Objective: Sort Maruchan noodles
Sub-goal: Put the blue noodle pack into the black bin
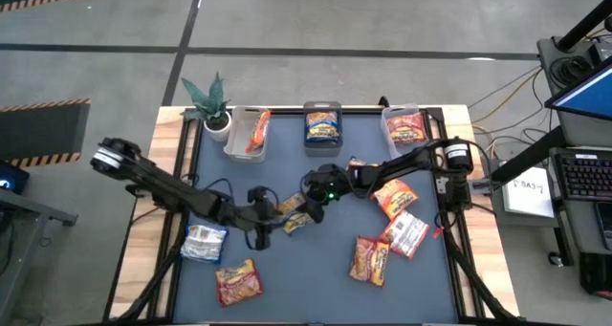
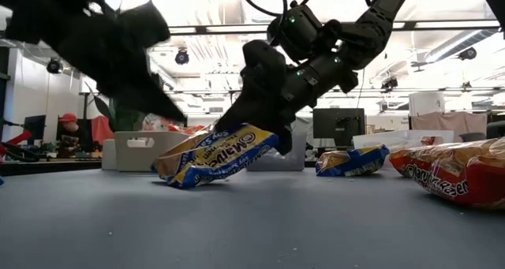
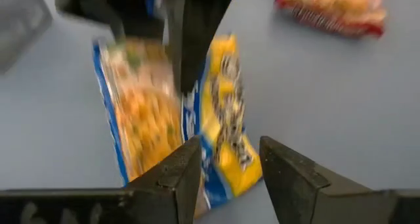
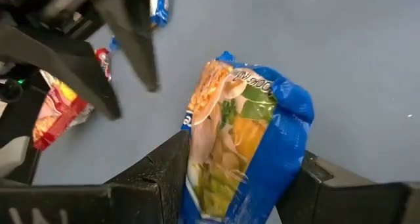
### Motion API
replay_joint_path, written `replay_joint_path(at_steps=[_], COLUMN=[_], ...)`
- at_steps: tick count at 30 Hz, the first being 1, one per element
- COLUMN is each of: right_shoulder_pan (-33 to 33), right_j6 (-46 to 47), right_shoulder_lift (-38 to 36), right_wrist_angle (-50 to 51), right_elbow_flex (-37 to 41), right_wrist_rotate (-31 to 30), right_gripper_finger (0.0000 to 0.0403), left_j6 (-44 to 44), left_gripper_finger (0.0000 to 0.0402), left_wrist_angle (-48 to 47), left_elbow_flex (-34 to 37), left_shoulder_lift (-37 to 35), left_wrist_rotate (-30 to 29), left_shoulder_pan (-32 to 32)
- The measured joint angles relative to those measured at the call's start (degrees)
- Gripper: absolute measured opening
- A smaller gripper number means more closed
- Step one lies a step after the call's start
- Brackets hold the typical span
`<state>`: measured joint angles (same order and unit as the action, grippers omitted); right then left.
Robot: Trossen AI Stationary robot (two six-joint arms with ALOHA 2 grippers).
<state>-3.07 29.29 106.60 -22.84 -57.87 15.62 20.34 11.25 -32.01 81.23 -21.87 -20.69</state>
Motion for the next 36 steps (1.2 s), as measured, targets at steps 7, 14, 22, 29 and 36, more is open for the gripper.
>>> replay_joint_path(at_steps=[7,14,22,29,36], right_shoulder_pan=[-0.16,-0.46,-0.78,-1.6,-1.11], right_j6=[-2.2,-6.65,-12.51,-12.15,-2.41], right_shoulder_lift=[-3.56,-10.53,-22.0,-30.07,-29.09], right_wrist_angle=[1.79,8.38,17.05,24.33,32.46], right_elbow_flex=[0.0,0.02,0.02,0.0,0.19], right_wrist_rotate=[-0.5,-3.59,-15.04,-20.17,-19.62], right_gripper_finger=[0.0172,0.0172,0.0172,0.0172,0.0174], left_j6=[-6.71,-11.92,-15.53,-14.87,-8.28], left_gripper_finger=[0.0126,0.0123,0.0123,0.0123,0.0123], left_wrist_angle=[0.05,-0.34,-0.82,-1.29,-2.25], left_elbow_flex=[0.0,0.43,0.59,0.66,0.66], left_shoulder_lift=[-8.34,-13.68,-17.31,-16.91,-9.4], left_wrist_rotate=[-0.57,-3.41,-13.63,-17.62,-4.5], left_shoulder_pan=[0.0,-0.11,-0.11,-0.07,-0.16])
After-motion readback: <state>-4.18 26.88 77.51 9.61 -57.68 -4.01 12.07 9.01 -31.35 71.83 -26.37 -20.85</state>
